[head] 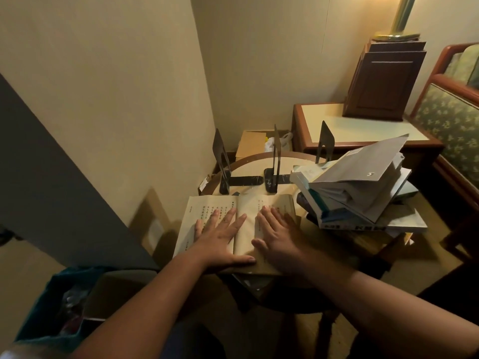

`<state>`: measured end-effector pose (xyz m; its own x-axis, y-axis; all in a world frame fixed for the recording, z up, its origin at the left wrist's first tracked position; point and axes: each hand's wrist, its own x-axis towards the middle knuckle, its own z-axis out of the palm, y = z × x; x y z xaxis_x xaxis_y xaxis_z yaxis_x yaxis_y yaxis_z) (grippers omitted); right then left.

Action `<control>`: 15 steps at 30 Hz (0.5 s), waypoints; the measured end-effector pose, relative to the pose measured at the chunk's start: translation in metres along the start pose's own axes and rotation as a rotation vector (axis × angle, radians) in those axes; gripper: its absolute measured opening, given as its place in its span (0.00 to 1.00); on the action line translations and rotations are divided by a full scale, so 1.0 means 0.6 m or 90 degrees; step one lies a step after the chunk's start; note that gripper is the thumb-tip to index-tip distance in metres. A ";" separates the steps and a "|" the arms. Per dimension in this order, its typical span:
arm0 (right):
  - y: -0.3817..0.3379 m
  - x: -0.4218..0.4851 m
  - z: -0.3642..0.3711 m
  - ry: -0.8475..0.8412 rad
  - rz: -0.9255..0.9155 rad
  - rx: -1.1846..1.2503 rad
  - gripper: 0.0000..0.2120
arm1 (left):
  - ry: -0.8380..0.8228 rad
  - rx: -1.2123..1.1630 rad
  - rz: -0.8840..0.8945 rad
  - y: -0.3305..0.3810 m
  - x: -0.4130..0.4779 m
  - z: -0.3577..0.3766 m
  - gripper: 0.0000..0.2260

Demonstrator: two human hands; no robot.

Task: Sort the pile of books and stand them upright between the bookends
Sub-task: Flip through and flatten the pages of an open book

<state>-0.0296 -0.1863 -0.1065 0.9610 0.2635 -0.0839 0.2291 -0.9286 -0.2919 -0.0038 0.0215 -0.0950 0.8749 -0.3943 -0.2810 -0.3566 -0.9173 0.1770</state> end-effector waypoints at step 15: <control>0.005 -0.048 0.019 0.012 -0.075 -0.052 0.41 | 0.144 -0.423 -0.308 -0.064 -0.057 0.001 0.41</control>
<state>-0.0585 -0.1938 -0.1159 0.9294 0.3672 -0.0363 0.3511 -0.9103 -0.2194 -0.0204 0.0702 -0.0926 0.9511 0.1179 -0.2855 0.2777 -0.7311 0.6232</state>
